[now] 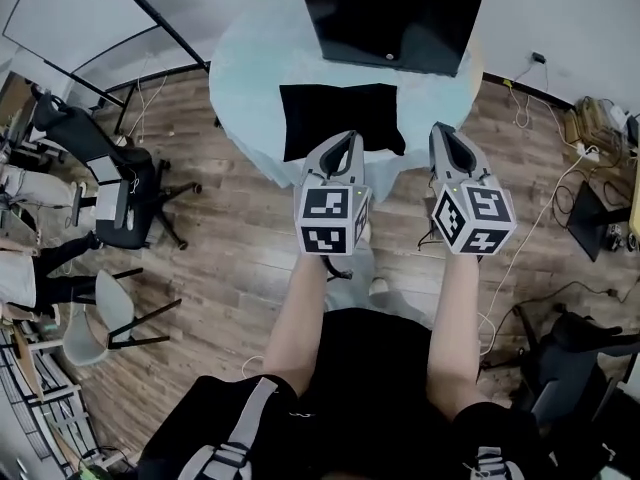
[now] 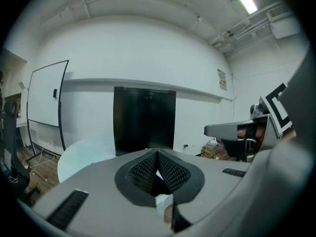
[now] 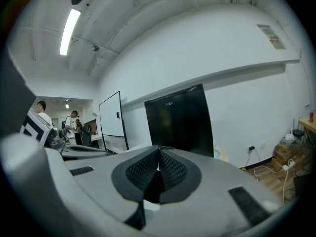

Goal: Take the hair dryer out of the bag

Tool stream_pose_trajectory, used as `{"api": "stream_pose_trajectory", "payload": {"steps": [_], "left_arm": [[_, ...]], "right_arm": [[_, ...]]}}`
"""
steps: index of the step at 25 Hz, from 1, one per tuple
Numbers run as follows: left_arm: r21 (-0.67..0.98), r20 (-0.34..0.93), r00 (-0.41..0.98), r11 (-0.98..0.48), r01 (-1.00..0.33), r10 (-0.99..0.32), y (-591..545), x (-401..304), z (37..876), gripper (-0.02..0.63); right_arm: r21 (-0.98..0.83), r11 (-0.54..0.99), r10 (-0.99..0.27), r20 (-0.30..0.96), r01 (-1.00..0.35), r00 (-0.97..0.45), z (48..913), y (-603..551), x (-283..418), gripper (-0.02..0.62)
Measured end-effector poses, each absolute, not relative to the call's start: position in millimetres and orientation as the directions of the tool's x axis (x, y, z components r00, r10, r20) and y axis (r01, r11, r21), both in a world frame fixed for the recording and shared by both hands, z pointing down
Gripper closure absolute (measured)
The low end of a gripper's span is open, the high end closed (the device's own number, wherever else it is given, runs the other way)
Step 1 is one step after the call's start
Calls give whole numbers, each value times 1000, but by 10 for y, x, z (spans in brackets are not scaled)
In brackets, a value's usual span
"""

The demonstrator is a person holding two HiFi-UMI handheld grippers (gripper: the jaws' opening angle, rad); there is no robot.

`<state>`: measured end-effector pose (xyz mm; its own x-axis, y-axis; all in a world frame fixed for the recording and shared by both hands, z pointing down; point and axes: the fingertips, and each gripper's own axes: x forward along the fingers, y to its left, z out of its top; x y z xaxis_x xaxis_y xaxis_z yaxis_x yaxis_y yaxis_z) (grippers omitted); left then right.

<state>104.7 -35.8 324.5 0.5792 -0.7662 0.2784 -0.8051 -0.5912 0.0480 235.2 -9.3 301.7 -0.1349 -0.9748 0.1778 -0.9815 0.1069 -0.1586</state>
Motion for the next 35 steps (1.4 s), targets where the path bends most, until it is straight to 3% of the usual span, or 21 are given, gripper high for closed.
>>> {"api": "stream_pose_trajectory", "payload": {"steps": [10, 15, 17, 19, 24, 35], "left_arm": [[80, 517, 545, -597, -798, -660, -928, 1241, 4120, 591], [59, 563, 529, -607, -792, -635, -1189, 1256, 4356, 589], [56, 578, 537, -627, -777, -614, -1280, 1291, 4445, 526], [39, 597, 529, -638, -769, -603, -1395, 1277, 4539, 523], [40, 644, 528, -665, -746, -554, -1619, 1330, 4852, 418], [-22, 684, 548, -764, -645, -482, -2034, 1584, 5196, 408]], "right_arm": [[-258, -1, -952, 297, -966, -78, 3657, -529, 2755, 591], [-273, -2, -935, 343, -962, -96, 3869, -789, 2703, 591], [-275, -6, -927, 362, -961, -98, 3946, -882, 2697, 591], [-276, -8, -920, 378, -961, -101, 4020, -990, 2675, 590], [-270, -30, -901, 424, -962, -91, 4212, -1181, 2713, 590], [-294, -127, -882, 470, -947, -27, 4481, -1473, 2839, 591]]}}
